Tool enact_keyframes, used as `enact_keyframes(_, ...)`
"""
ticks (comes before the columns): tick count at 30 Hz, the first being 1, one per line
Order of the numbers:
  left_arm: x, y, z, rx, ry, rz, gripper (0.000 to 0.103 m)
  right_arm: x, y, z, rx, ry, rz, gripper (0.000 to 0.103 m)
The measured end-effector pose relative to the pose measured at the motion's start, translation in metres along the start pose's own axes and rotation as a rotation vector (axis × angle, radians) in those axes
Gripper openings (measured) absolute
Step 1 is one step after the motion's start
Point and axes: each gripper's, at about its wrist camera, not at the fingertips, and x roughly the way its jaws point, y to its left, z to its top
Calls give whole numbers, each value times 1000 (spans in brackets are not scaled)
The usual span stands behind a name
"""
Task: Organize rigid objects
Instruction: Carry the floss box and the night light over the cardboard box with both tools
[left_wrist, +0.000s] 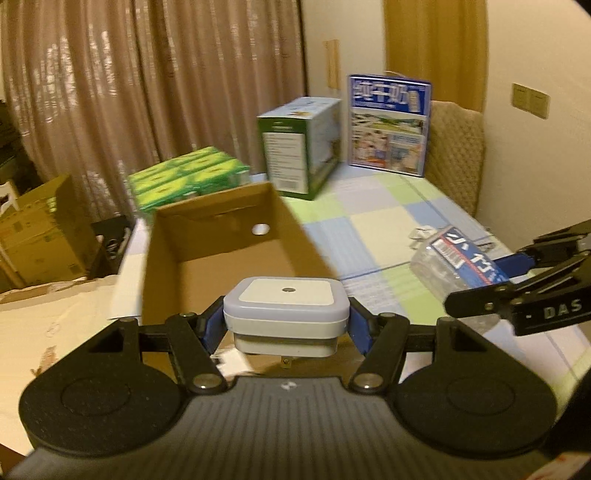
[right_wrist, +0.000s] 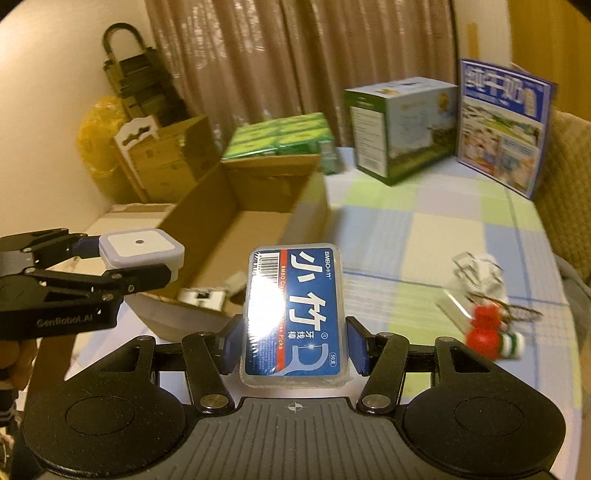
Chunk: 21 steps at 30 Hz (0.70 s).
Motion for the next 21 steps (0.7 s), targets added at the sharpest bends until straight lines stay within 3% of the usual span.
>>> enact_keyframes(9, 28, 56, -1, -7, 43, 59, 62, 56, 33, 31, -18, 20, 73, 54)
enact_keyframes(21, 70, 75, -8, -15, 79, 40, 62, 100, 36, 40, -3, 44, 79, 54)
